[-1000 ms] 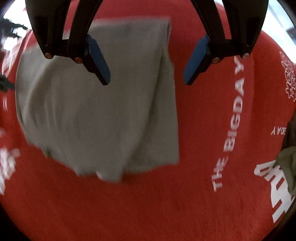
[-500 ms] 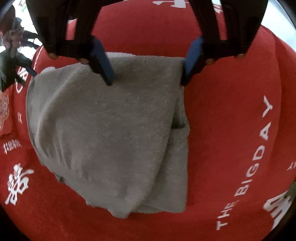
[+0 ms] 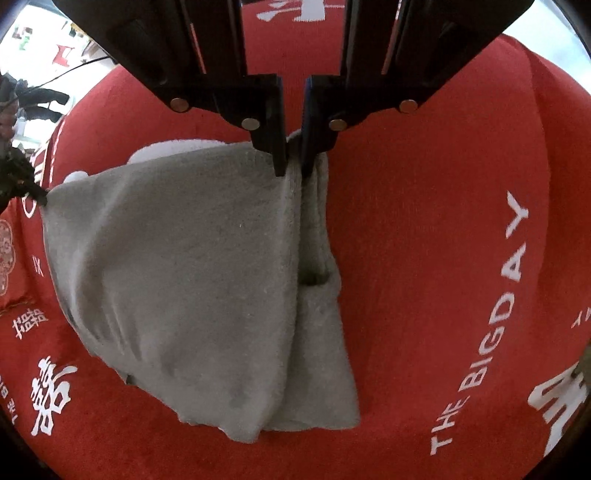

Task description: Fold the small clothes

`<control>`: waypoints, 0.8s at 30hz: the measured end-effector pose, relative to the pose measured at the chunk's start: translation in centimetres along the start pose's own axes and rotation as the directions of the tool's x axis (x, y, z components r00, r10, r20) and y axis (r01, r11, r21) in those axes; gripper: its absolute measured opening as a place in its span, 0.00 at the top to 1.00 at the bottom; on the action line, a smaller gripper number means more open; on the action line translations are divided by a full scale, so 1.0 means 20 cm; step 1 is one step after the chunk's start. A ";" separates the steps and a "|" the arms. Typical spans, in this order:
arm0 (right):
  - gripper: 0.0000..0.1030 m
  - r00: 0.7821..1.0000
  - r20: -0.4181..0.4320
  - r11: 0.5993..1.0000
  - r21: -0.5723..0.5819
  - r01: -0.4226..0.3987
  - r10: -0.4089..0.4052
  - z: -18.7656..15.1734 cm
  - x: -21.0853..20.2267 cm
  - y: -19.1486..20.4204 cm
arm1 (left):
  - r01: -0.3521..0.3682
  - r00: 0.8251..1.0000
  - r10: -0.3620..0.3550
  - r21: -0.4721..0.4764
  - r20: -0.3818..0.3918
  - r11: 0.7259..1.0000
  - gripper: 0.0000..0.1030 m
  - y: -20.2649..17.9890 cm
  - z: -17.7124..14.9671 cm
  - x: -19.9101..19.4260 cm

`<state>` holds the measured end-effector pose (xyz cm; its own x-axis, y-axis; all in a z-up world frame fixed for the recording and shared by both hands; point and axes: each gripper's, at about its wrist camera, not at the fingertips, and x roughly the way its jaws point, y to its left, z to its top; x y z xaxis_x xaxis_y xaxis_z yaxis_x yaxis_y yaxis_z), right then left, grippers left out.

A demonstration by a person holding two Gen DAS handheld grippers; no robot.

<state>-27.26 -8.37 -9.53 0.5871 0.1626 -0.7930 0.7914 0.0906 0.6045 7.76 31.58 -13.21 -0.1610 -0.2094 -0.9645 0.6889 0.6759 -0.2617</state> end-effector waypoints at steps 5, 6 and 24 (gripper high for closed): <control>1.00 0.997 -0.021 0.997 -0.002 0.076 -0.076 0.03 0.03 -0.13 | -0.032 0.999 0.033 -0.012 0.040 0.999 0.89 -0.02 -0.02 -0.04; 1.00 0.996 -0.021 0.996 -0.016 0.085 -0.086 0.03 0.03 -0.11 | -0.060 0.997 0.060 -0.015 0.042 0.998 0.83 -0.03 -0.03 -0.05; 0.72 0.977 -0.135 0.920 -0.378 0.104 -0.166 -0.26 0.21 0.59 | -0.180 0.982 0.186 -0.151 0.020 0.972 0.09 -0.02 -0.16 -0.13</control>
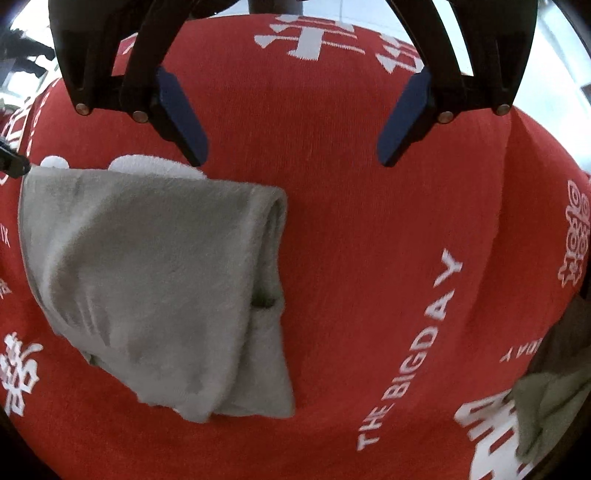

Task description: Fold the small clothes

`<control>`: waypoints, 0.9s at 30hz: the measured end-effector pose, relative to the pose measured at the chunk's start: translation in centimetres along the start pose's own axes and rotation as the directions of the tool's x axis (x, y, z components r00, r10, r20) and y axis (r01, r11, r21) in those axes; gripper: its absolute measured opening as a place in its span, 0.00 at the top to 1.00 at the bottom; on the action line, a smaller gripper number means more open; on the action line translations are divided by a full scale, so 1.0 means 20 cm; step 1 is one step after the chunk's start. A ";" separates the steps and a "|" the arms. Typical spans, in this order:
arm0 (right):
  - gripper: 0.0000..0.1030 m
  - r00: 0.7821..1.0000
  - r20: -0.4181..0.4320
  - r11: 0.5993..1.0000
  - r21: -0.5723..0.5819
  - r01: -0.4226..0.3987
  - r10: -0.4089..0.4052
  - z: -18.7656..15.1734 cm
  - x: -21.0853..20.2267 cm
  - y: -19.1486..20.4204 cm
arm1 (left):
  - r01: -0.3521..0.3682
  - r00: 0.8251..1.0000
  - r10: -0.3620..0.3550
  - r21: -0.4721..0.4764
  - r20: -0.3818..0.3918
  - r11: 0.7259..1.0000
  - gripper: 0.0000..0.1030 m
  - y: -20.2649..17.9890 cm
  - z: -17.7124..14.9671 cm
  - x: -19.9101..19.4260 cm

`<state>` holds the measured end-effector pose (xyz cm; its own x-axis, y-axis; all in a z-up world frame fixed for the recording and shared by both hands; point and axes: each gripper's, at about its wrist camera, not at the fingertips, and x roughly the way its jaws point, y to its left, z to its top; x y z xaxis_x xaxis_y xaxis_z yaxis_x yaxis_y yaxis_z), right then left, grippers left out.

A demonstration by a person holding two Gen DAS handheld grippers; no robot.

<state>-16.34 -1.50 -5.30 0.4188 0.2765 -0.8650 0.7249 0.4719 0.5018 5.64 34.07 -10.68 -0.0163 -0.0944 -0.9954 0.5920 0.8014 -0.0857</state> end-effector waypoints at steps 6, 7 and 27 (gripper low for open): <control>0.40 0.988 -0.137 0.978 -0.187 -0.089 0.064 -0.04 0.30 0.44 | -0.082 0.996 0.081 -0.052 -0.026 0.995 0.09 0.12 -0.07 0.05; 0.40 0.986 -0.156 0.972 -0.215 -0.096 0.063 -0.04 0.35 0.51 | -0.094 0.995 0.093 -0.058 -0.025 0.994 0.09 0.14 -0.08 0.06; 0.94 0.960 -0.146 0.872 -0.468 0.145 -0.238 -0.01 0.99 1.17 | -0.057 0.997 0.062 -0.124 0.040 0.991 0.09 0.37 -0.16 0.03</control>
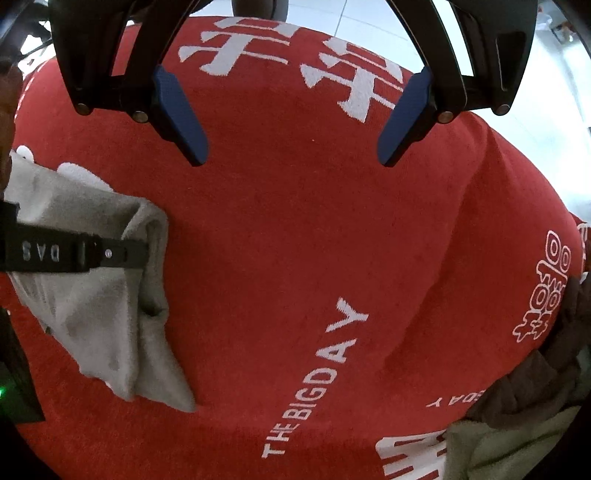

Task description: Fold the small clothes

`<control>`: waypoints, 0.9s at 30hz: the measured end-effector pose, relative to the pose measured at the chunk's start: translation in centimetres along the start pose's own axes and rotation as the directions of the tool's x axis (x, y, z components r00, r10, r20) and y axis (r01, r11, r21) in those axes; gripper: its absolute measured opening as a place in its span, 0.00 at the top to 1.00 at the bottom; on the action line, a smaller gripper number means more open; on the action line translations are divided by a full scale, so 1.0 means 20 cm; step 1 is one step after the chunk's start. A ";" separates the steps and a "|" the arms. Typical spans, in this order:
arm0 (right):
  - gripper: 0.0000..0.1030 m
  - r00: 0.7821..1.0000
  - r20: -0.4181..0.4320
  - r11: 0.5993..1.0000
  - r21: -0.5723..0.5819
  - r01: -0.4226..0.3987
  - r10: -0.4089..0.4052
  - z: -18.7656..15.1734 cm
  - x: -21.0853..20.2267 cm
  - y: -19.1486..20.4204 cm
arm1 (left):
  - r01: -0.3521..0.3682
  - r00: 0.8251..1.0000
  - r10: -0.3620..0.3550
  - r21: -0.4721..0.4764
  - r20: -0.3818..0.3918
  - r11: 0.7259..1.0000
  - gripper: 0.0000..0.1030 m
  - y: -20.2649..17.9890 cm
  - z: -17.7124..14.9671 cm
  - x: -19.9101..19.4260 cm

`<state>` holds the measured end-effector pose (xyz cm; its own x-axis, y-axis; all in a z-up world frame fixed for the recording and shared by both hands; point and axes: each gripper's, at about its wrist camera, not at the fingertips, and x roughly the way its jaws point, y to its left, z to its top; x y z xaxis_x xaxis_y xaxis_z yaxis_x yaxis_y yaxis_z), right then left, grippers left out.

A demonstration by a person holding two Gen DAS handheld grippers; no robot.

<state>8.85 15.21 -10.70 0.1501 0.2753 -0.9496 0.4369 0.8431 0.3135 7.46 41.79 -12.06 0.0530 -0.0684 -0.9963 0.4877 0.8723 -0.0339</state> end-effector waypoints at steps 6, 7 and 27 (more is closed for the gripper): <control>0.84 1.000 -0.005 0.999 -0.049 -0.006 0.006 -0.03 0.00 0.04 | 0.007 1.000 -0.007 0.009 -0.012 1.000 0.09 -0.01 0.03 0.02; 0.83 0.999 -0.010 0.999 -0.040 -0.032 0.032 -0.03 -0.01 0.03 | 0.008 1.000 -0.008 0.013 -0.012 1.000 0.09 -0.01 0.05 0.03; 0.54 0.854 0.372 0.560 0.645 -0.520 0.364 -0.64 -0.20 -0.92 | 0.100 0.995 -0.100 0.077 -0.005 0.992 0.09 -0.32 0.36 0.16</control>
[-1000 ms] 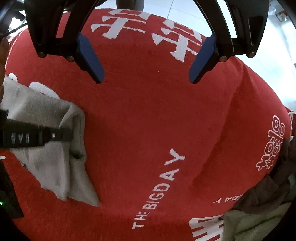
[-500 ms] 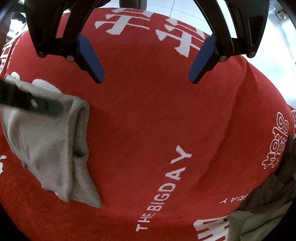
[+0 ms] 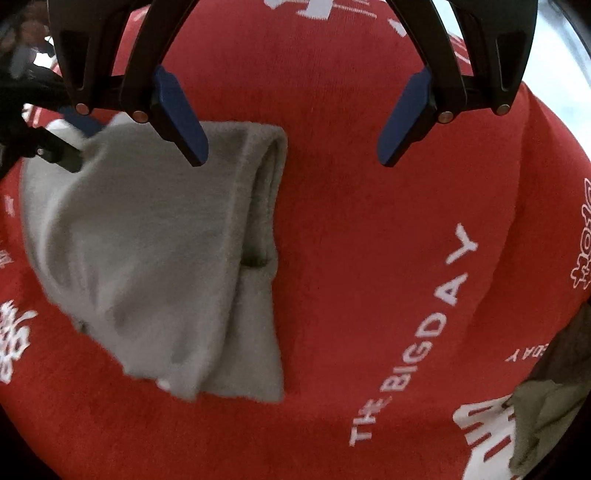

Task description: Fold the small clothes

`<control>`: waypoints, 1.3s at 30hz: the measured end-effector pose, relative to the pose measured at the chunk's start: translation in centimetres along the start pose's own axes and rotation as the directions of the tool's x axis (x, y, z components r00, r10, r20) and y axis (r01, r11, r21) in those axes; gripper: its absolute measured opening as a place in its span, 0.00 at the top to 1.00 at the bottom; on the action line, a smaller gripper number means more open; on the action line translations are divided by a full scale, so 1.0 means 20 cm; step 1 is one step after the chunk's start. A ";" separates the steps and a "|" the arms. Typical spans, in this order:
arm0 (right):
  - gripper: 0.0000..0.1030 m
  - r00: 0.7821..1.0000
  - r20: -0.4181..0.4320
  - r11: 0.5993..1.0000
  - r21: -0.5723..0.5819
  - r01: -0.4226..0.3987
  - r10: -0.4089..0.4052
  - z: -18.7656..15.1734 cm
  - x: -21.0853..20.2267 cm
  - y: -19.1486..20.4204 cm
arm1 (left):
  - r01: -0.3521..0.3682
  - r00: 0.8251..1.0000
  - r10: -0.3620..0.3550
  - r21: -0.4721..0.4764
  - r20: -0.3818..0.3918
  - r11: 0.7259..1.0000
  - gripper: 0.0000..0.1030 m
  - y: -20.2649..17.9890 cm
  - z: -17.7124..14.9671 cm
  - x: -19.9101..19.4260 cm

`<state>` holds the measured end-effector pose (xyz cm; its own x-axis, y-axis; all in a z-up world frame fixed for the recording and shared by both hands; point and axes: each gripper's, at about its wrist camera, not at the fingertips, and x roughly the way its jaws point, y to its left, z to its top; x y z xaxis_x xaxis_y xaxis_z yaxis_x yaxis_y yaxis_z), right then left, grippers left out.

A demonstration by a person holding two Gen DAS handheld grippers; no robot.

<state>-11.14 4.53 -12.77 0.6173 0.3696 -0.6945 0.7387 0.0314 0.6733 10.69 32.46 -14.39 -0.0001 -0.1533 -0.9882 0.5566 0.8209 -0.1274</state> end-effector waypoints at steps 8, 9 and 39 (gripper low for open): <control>0.89 0.995 -0.022 0.995 -0.033 0.098 -0.099 -0.03 -0.02 -0.07 | -0.019 0.999 0.019 0.001 -0.042 1.000 0.09 0.05 0.00 0.08; 0.88 0.992 -0.032 0.990 -0.074 0.117 -0.120 -0.04 -0.02 -0.05 | -0.021 0.999 0.021 -0.001 -0.044 1.000 0.09 0.05 0.01 0.08; 0.44 0.953 -0.068 0.882 -0.404 0.243 -0.294 -0.10 -0.03 0.13 | -0.058 0.996 0.054 -0.053 -0.072 0.997 0.01 -0.08 -0.03 0.12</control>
<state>-10.15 6.19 -10.17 0.3531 0.4064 -0.8427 0.6920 0.4928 0.5275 9.29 31.22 -16.69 -0.0294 -0.0687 -0.9972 0.5109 0.8565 -0.0741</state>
